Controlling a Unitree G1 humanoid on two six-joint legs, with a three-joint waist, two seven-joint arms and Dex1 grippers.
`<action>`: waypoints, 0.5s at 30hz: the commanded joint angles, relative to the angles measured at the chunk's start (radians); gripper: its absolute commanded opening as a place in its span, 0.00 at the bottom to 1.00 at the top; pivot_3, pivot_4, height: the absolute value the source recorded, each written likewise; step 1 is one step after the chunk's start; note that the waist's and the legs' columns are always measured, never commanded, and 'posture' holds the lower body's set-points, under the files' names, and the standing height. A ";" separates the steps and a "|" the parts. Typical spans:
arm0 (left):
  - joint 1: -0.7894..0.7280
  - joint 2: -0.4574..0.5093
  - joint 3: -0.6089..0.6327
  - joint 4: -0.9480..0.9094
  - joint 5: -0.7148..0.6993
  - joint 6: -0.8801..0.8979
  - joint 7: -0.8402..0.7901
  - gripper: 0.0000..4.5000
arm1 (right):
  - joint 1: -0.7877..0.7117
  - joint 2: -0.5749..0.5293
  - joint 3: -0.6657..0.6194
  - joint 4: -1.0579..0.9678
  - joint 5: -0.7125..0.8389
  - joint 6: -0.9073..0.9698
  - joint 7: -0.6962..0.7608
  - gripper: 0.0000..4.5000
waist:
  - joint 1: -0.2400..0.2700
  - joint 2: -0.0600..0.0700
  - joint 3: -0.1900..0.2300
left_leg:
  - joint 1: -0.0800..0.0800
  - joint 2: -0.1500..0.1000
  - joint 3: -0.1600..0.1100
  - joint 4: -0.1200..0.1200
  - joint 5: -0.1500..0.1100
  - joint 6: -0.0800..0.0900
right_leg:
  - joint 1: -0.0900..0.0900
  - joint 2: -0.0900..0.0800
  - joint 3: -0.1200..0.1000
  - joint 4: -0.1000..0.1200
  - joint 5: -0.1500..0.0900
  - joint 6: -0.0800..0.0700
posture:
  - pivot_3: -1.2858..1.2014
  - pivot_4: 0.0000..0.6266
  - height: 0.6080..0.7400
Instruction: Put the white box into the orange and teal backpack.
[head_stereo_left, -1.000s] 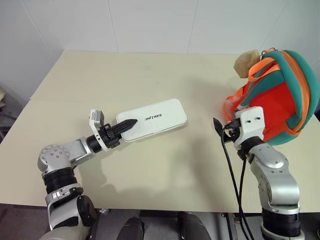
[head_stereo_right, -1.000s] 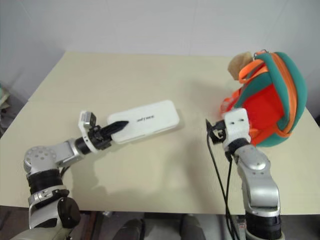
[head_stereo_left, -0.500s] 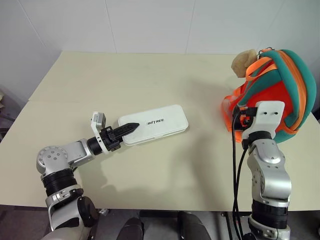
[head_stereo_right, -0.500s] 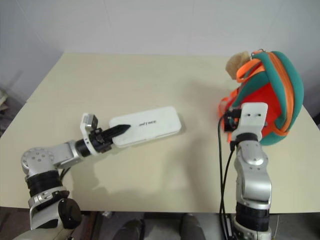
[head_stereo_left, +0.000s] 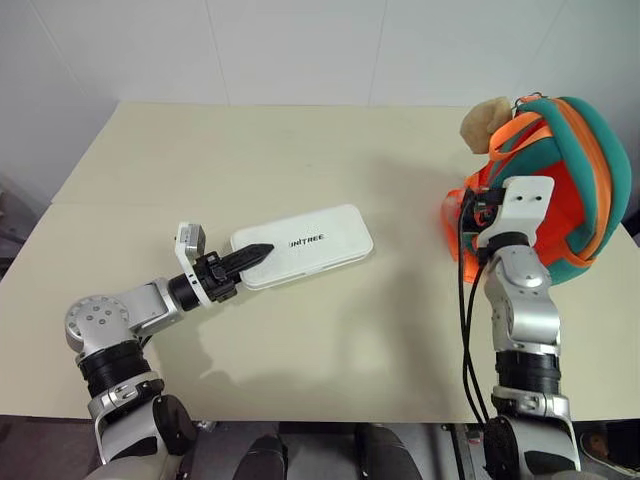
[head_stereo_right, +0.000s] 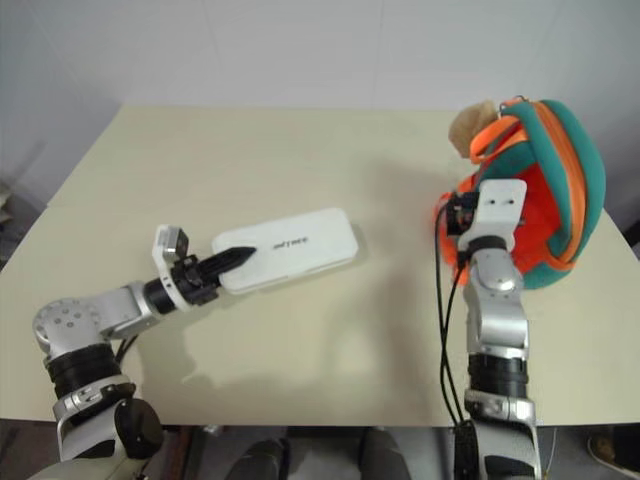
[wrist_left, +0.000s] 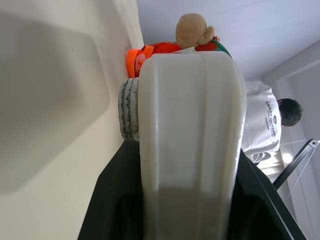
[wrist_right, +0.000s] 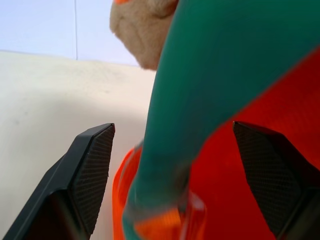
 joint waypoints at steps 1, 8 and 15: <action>0.010 0.019 0.013 -0.040 -0.060 0.007 -0.002 0.29 | -0.068 -0.028 0.005 0.061 -0.009 -0.080 -0.016 1.00 | -0.001 0.000 0.000 | 0.000 0.000 0.000 0.000 0.000 0.000 | 0.000 0.000 0.000 0.001 0.000 0.000 | 0.52 0.24 1.00; 0.020 0.075 0.016 -0.040 -0.111 0.007 -0.004 0.29 | -0.118 -0.040 0.031 0.165 -0.028 -0.142 -0.041 0.61 | -0.004 0.000 0.000 | 0.000 0.000 0.000 -0.002 0.000 0.000 | -0.001 0.000 0.000 0.001 0.000 0.000 | 0.52 0.24 1.00; 0.021 0.127 0.012 -0.028 -0.160 0.007 -0.006 0.29 | -0.137 -0.044 0.050 0.209 -0.028 -0.164 -0.038 0.13 | -0.004 0.000 0.000 | 0.000 0.000 0.000 -0.002 0.000 -0.001 | -0.001 0.000 0.001 0.001 0.000 0.000 | 0.52 0.24 1.00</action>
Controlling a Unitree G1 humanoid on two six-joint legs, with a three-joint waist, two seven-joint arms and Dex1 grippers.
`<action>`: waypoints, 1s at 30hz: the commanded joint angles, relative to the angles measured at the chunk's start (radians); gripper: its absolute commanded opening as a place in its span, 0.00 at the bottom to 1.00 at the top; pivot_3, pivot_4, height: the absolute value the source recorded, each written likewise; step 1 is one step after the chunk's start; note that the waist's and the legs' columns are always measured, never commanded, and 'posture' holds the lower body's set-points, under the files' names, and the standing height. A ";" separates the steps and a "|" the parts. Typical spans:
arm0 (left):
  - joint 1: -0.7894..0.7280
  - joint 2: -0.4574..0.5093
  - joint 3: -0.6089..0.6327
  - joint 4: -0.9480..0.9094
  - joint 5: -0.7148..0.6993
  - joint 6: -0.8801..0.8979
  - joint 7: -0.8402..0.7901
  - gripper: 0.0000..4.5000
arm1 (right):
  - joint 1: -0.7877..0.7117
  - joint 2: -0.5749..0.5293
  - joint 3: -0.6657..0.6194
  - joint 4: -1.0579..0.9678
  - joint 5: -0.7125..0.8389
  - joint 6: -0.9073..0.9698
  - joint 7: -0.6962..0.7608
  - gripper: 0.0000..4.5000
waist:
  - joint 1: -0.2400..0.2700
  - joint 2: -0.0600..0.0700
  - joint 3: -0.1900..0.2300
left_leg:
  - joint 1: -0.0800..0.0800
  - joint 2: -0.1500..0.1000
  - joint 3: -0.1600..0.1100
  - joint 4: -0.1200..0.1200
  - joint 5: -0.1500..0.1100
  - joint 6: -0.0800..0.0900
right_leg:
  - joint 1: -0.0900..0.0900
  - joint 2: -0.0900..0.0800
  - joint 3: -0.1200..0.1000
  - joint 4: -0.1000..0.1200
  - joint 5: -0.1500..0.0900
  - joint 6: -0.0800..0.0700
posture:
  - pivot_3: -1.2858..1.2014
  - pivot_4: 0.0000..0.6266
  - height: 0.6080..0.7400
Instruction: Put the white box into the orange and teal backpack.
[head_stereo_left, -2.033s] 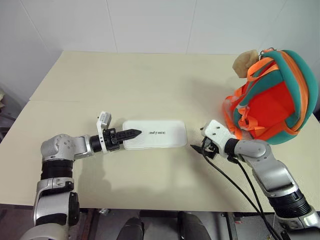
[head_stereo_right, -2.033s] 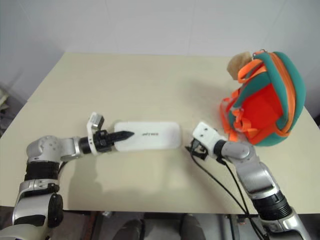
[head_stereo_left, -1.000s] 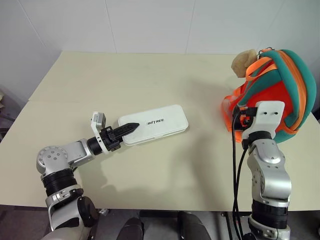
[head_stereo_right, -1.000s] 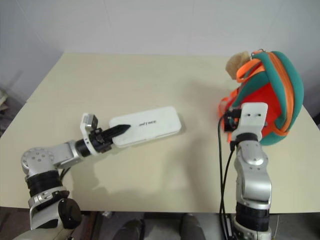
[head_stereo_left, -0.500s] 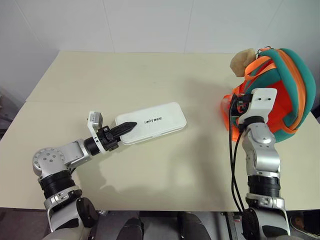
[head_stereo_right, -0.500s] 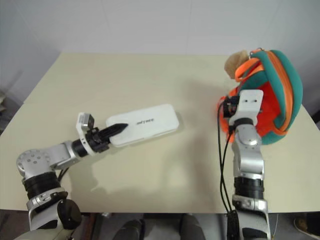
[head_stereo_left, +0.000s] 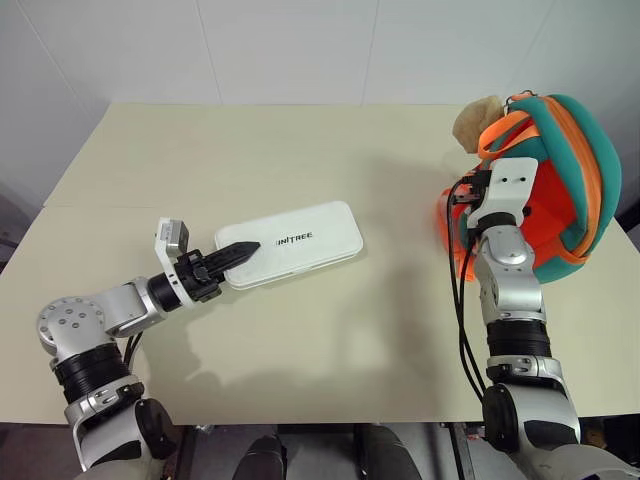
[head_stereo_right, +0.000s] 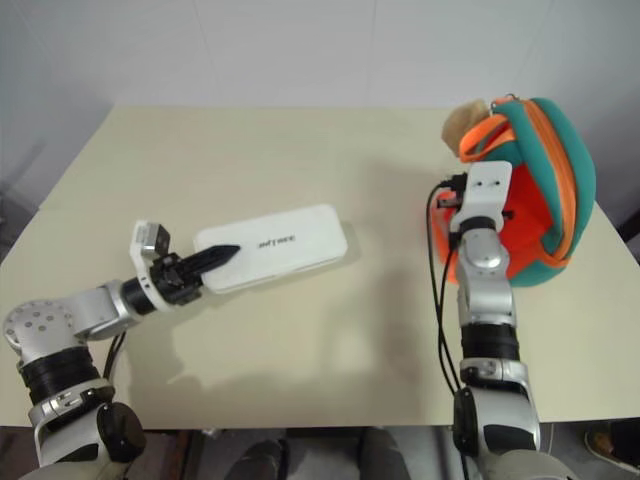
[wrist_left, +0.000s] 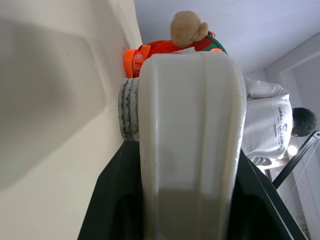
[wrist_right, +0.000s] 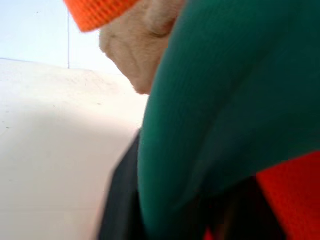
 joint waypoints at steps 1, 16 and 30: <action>-0.002 0.026 0.013 -0.016 -0.058 0.001 -0.014 0.29 | -0.025 -0.017 0.005 -0.007 -0.002 -0.030 -0.002 0.12 | 0.000 0.000 0.000 | 0.000 0.000 0.000 0.000 0.000 0.000 | 0.000 0.000 0.000 0.000 0.000 0.000 | 0.52 0.24 1.00; 0.002 0.120 -0.024 0.031 -0.027 -0.049 -0.050 0.29 | 0.015 -0.024 0.026 -0.198 0.099 0.084 0.165 0.12 | -0.004 0.000 0.000 | 0.000 0.000 0.000 0.000 0.000 0.000 | 0.000 0.000 0.000 0.000 0.000 0.000 | 0.52 0.24 1.00; -0.081 0.341 -0.173 0.266 0.131 -0.237 -0.273 0.29 | 0.086 -0.100 0.123 -0.622 0.327 0.406 0.487 0.12 | -0.005 0.001 0.001 | -0.001 0.001 0.002 -0.004 0.000 0.000 | -0.004 0.001 0.001 -0.001 0.000 0.000 | 0.52 0.24 1.00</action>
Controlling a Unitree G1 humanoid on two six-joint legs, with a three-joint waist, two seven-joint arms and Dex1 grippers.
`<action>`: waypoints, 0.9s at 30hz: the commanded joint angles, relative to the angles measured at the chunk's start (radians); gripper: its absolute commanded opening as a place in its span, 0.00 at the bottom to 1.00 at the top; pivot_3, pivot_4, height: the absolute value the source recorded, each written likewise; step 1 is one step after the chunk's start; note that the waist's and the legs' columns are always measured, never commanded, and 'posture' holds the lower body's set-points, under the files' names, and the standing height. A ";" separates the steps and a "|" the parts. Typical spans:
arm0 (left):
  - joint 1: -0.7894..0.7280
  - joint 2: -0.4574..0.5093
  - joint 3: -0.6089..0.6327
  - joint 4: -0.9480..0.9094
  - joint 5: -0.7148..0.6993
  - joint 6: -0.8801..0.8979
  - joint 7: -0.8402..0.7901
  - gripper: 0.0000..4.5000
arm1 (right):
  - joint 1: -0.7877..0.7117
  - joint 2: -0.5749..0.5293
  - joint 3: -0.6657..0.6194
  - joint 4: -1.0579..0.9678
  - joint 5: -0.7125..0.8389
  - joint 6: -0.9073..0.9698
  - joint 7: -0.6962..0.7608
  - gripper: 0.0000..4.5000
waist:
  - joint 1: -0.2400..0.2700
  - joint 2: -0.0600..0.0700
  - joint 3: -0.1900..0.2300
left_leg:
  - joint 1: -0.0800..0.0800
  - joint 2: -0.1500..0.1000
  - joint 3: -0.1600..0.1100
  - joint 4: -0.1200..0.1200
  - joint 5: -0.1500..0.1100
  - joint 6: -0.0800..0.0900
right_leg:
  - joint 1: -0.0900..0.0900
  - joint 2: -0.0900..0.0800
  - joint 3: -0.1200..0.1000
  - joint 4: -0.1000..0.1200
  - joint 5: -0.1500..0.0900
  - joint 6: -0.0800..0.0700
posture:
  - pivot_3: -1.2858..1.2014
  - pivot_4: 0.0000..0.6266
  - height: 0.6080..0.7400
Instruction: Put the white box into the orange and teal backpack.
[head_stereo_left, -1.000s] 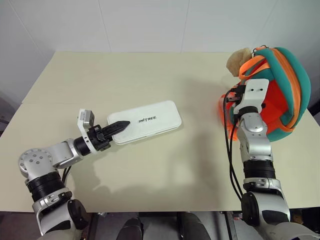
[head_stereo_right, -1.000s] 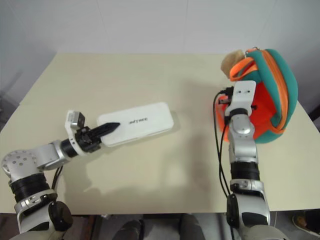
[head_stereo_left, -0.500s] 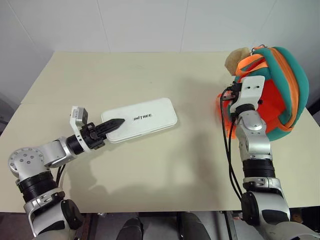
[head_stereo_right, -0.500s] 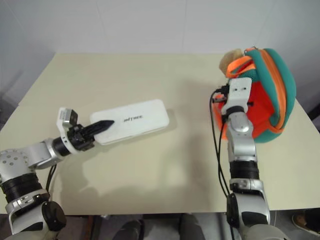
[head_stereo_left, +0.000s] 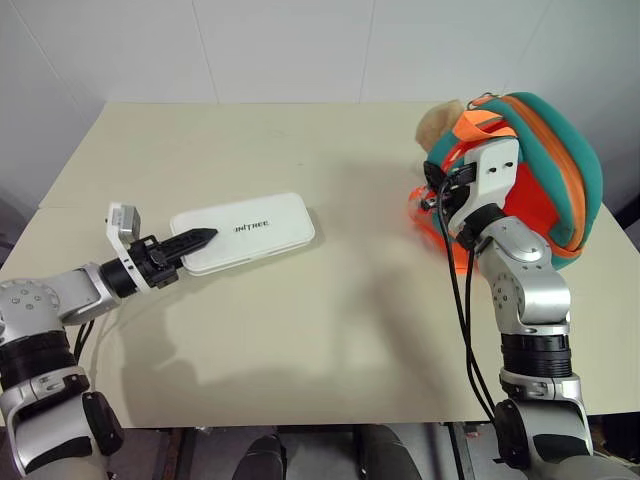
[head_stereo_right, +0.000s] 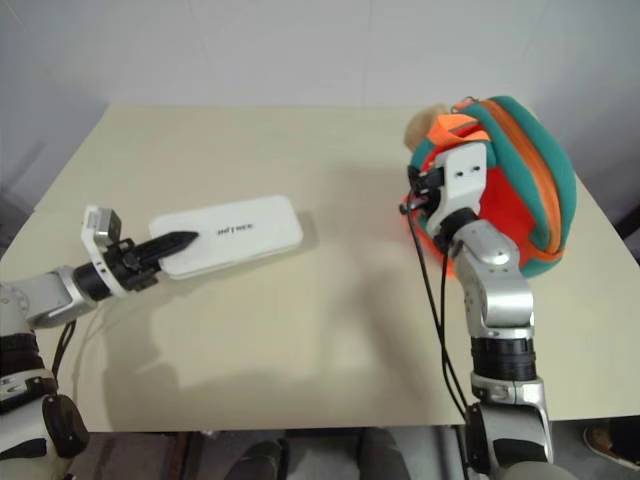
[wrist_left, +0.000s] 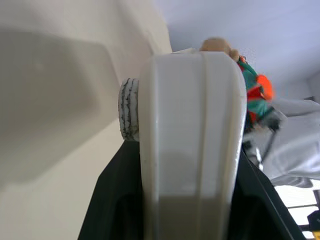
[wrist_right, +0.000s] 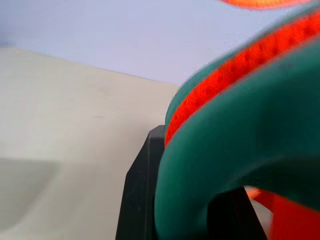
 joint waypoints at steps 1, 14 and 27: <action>-0.040 0.048 -0.037 0.044 0.039 -0.056 -0.090 0.29 | -0.006 -0.035 0.027 -0.146 0.070 0.052 0.084 0.12 | 0.001 0.000 0.000 | 0.000 0.000 0.000 0.000 0.000 0.000 | 0.000 0.000 0.000 0.000 0.000 0.000 | 0.52 0.24 1.00; -0.111 0.085 -0.130 0.167 0.155 -0.145 -0.233 0.29 | -0.049 -0.155 0.070 -0.402 0.376 0.330 0.315 0.12 | 0.004 0.000 0.000 | -0.003 0.001 0.002 -0.001 -0.001 0.001 | -0.004 0.000 0.000 0.000 0.000 0.000 | 0.52 0.24 1.00; -0.200 0.169 -0.205 0.346 0.294 -0.250 -0.386 0.29 | -0.104 -0.378 0.035 -0.561 0.752 0.447 0.582 0.12 | 0.009 -0.001 0.000 | -0.006 0.001 0.006 0.000 -0.002 0.003 | -0.009 -0.002 -0.002 0.001 0.000 0.000 | 0.52 0.24 1.00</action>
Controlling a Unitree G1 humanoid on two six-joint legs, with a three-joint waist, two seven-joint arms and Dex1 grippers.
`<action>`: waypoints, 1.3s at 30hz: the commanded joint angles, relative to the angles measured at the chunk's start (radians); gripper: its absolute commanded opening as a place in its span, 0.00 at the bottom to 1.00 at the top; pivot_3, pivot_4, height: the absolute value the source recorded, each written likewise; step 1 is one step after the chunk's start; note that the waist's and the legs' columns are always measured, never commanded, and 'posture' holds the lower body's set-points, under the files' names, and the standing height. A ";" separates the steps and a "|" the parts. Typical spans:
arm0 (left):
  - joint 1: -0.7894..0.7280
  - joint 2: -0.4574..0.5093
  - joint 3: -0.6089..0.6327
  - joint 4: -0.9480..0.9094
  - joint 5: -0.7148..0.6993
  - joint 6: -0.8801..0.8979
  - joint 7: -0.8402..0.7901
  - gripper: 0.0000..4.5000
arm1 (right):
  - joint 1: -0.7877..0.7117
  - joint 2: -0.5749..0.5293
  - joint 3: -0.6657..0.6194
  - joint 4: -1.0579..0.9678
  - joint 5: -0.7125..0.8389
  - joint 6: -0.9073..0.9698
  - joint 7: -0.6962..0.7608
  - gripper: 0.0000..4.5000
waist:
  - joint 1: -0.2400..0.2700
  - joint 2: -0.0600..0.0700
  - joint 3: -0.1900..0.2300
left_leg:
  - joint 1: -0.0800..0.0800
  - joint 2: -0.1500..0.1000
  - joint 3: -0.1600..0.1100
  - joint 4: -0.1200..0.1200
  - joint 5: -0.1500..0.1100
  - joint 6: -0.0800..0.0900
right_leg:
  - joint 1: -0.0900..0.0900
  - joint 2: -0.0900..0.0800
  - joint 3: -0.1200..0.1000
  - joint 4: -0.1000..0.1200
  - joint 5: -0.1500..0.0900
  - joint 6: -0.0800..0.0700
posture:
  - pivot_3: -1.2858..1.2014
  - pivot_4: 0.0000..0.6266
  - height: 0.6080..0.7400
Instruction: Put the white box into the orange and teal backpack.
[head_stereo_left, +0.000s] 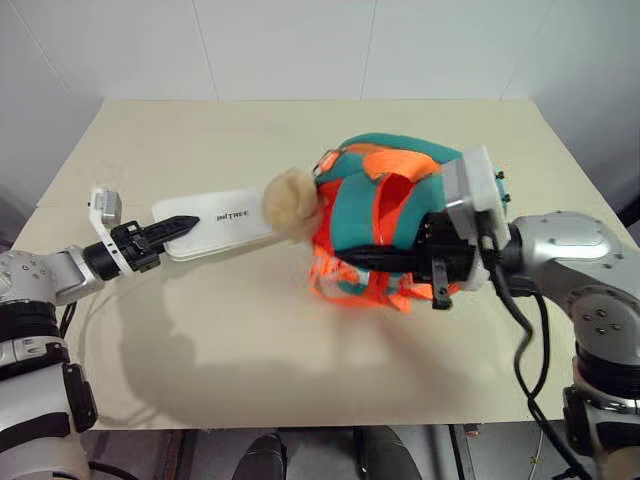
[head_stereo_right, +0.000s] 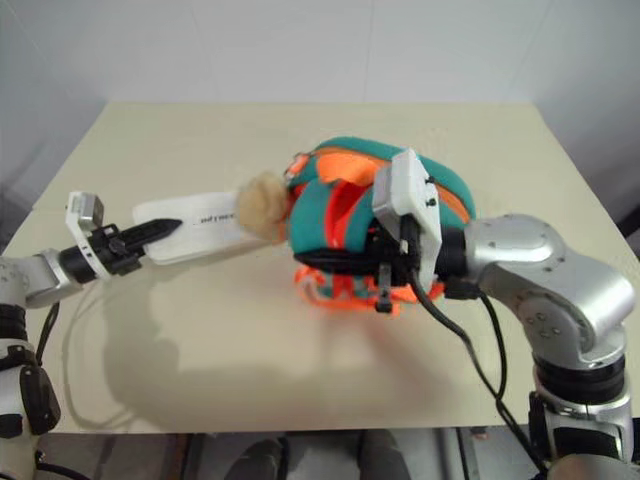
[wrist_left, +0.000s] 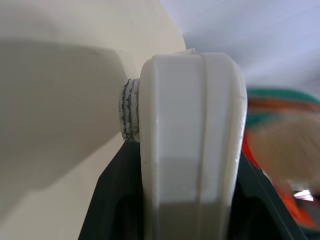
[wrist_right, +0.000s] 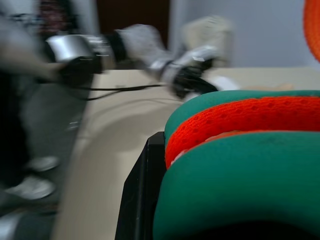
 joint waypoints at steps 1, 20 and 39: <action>-0.038 0.038 -0.001 0.022 0.025 -0.033 -0.062 0.29 | -0.010 -0.051 -0.027 -0.040 0.057 -0.028 0.080 0.12 | 0.001 0.000 0.000 | 0.000 0.000 0.000 0.000 0.000 0.000 | 0.000 0.000 0.000 0.000 0.000 0.000 | 0.52 0.24 1.00; -0.018 0.106 0.037 -0.155 0.018 0.017 -0.168 0.29 | 0.200 -0.227 0.100 0.154 -0.257 -0.388 0.511 0.12 | 0.001 -0.002 0.000 | 0.000 0.000 0.005 0.012 -0.005 0.008 | 0.001 -0.001 -0.001 0.007 0.000 0.001 | 0.52 0.24 1.00; 0.200 0.048 0.258 -0.558 -0.120 -0.246 -0.272 0.29 | 0.123 -0.163 0.123 0.224 -0.294 -0.407 0.495 0.12 | 0.003 -0.003 0.000 | -0.001 0.000 0.006 0.015 -0.006 0.004 | 0.000 -0.002 0.000 0.006 0.000 0.001 | 0.52 0.24 1.00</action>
